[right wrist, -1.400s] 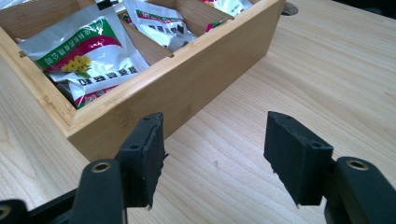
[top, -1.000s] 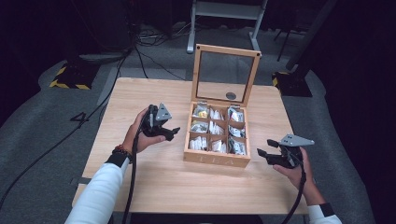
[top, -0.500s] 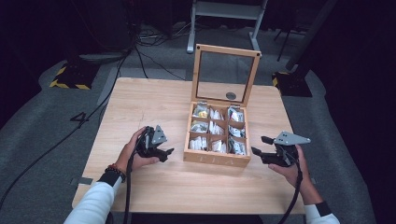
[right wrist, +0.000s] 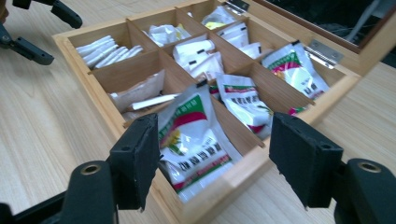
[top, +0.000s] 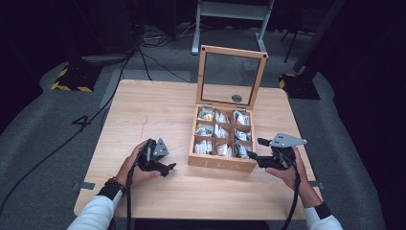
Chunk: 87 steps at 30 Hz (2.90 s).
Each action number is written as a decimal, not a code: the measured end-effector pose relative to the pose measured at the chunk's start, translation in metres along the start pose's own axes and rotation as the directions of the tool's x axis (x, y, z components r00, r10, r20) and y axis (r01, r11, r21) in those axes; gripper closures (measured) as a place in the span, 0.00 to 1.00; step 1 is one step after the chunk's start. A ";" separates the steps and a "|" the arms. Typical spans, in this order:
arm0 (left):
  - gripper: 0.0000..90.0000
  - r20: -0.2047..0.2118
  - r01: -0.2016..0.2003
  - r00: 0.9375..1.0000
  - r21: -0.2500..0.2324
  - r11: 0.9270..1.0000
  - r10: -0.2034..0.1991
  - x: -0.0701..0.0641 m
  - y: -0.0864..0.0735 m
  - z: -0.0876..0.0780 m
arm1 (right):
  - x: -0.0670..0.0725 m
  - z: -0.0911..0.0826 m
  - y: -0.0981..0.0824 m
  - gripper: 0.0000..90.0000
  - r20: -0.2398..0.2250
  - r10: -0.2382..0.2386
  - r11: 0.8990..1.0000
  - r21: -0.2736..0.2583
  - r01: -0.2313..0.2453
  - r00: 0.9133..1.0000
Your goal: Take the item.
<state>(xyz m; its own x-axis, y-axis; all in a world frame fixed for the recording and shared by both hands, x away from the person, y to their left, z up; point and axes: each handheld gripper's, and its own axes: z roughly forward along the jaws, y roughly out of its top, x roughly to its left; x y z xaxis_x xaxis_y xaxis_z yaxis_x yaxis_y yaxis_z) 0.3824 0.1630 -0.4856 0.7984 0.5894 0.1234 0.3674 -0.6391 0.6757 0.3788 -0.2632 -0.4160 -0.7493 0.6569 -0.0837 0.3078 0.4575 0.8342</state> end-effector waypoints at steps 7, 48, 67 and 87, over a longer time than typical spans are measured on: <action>0.20 0.004 0.010 1.000 0.023 1.000 -0.010 -0.004 -0.015 0.000 | 0.008 0.013 0.005 0.38 -0.033 -0.018 1.000 0.021 0.019 0.999; 0.19 0.088 0.102 0.991 -0.011 0.995 -0.101 0.003 -0.030 -0.002 | 0.012 0.015 0.005 1.00 -0.085 -0.073 0.997 0.009 0.074 0.994; 0.19 0.090 0.100 0.991 -0.011 0.995 -0.099 0.003 -0.029 -0.001 | 0.011 -0.002 0.014 1.00 -0.091 -0.067 0.994 -0.088 0.059 0.994; 0.19 0.091 0.100 0.991 -0.010 0.995 -0.099 0.003 -0.029 -0.001 | 0.019 -0.009 0.017 1.00 -0.122 -0.087 0.991 -0.110 0.073 0.989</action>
<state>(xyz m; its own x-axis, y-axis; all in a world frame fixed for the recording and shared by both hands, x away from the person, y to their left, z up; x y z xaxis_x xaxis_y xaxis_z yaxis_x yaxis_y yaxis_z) 0.3734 0.1841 -0.5040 0.7982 0.6023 -0.0102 0.4404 -0.5719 0.6921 0.3644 -0.2480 -0.3982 -0.8394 0.5363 -0.0885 0.1854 0.4356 0.8808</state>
